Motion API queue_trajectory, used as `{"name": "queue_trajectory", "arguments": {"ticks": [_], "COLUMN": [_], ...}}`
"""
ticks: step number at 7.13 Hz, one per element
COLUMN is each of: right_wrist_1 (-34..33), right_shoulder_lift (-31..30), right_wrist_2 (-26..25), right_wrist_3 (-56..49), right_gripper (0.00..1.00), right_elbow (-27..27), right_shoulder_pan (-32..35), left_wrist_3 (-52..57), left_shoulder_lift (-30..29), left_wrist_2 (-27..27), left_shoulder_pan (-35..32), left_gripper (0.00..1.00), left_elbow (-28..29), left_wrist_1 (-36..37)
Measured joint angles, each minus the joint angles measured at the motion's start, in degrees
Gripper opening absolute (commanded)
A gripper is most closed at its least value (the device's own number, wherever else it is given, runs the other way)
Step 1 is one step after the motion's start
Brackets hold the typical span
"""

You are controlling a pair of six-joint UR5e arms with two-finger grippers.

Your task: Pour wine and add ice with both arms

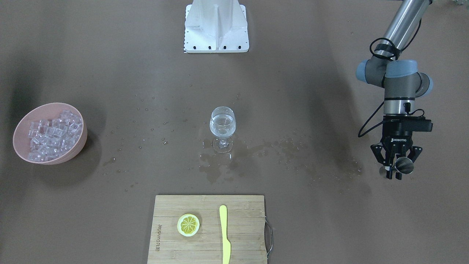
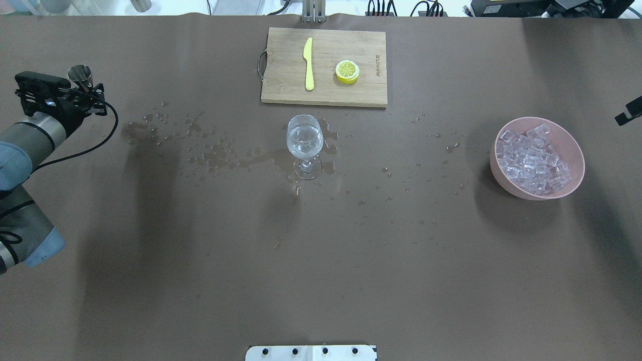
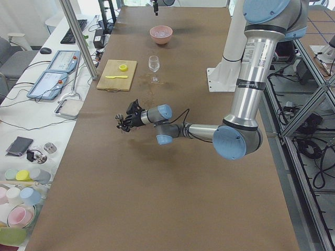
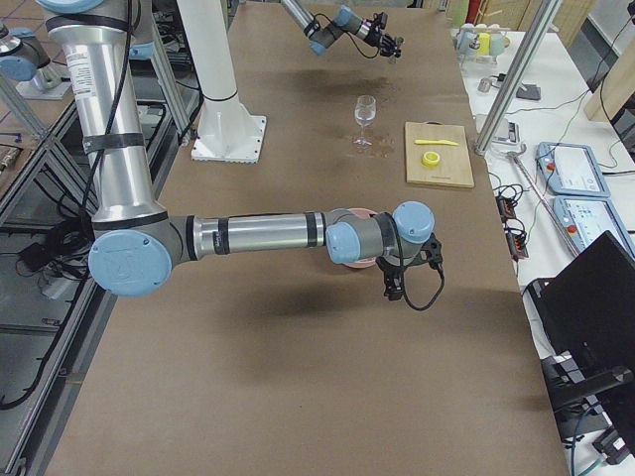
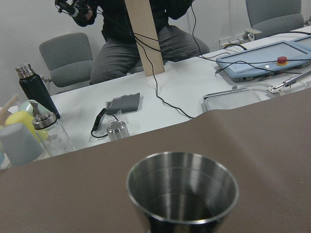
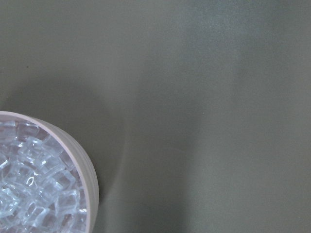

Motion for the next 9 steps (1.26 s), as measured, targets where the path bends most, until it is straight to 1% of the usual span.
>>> {"name": "queue_trajectory", "arguments": {"ticks": [2, 3, 4, 5, 7, 9], "right_wrist_1": [0.3, 0.4, 0.4, 0.4, 0.4, 0.6], "right_shoulder_lift": [-0.1, -0.2, -0.2, -0.2, -0.3, -0.2], "right_wrist_2": [0.0, 0.0, 0.0, 0.0, 0.0, 0.0], "right_wrist_3": [0.1, 0.1, 0.1, 0.2, 1.0, 1.8], "right_gripper": [1.0, 1.0, 1.0, 1.0, 1.0, 1.0], "right_elbow": [0.1, 0.3, 0.6, 0.9, 1.5, 1.8], "right_shoulder_pan": [0.0, 0.0, 0.0, 0.0, -0.1, -0.4], "left_wrist_3": [-2.0, -3.1, -4.5, -5.4, -6.2, -6.3], "left_shoulder_lift": [1.5, 1.9, 2.1, 2.3, 2.7, 5.1], "left_wrist_2": [-2.1, -2.8, -3.1, -3.2, -3.5, -3.9], "left_shoulder_pan": [-0.8, -1.1, -1.1, -1.1, -1.2, -1.2], "left_gripper": [0.0, 0.07, 0.45, 0.98, 0.99, 0.99], "left_elbow": [1.7, 2.1, 2.3, 2.3, 2.1, 1.9], "left_wrist_1": [-2.6, -3.0, -3.2, -3.2, -4.1, -8.9]}}
